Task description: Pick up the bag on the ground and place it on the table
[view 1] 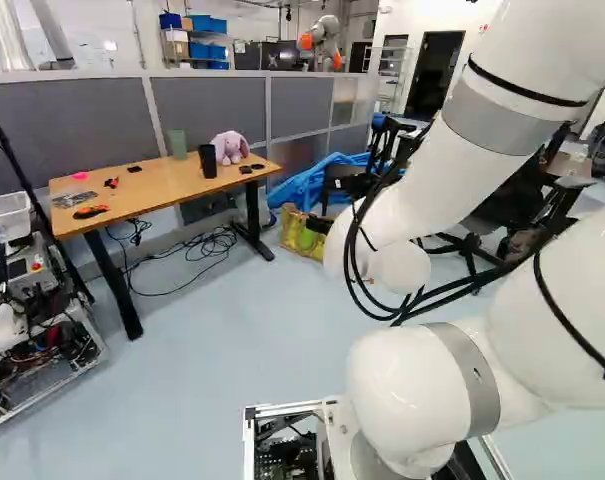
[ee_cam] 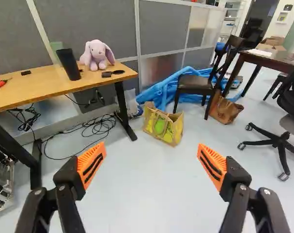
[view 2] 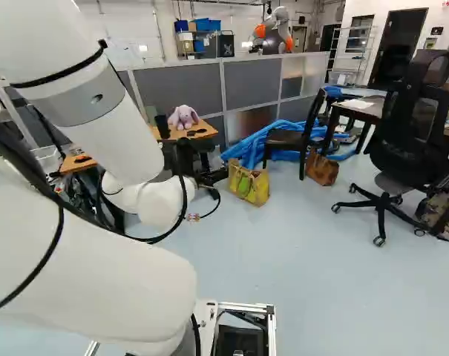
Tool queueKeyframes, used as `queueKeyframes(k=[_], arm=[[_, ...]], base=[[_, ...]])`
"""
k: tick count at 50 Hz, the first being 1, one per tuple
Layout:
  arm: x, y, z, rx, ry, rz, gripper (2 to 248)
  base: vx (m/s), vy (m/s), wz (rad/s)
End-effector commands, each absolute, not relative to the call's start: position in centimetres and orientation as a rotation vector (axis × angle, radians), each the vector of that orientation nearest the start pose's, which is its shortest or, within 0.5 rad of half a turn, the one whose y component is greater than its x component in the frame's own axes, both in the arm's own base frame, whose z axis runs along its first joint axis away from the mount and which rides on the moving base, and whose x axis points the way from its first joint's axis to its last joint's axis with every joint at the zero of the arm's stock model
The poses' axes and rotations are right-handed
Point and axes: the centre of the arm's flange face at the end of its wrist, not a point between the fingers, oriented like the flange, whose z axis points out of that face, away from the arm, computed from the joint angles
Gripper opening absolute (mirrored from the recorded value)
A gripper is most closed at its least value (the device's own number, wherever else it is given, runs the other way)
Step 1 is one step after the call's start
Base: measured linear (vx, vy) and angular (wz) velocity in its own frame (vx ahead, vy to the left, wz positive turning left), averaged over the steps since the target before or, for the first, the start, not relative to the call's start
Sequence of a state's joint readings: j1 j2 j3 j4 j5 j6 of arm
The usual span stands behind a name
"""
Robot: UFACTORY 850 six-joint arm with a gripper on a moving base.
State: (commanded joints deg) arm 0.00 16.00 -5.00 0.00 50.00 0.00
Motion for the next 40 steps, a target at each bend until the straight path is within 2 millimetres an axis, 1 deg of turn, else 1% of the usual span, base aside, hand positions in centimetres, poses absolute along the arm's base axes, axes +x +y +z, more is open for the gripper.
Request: queueKeyframes(k=[40], arm=[[27.03,0.00,36.56,-2.558,0.000,-1.824,247]], base=[[0.263,0.004,-0.014]])
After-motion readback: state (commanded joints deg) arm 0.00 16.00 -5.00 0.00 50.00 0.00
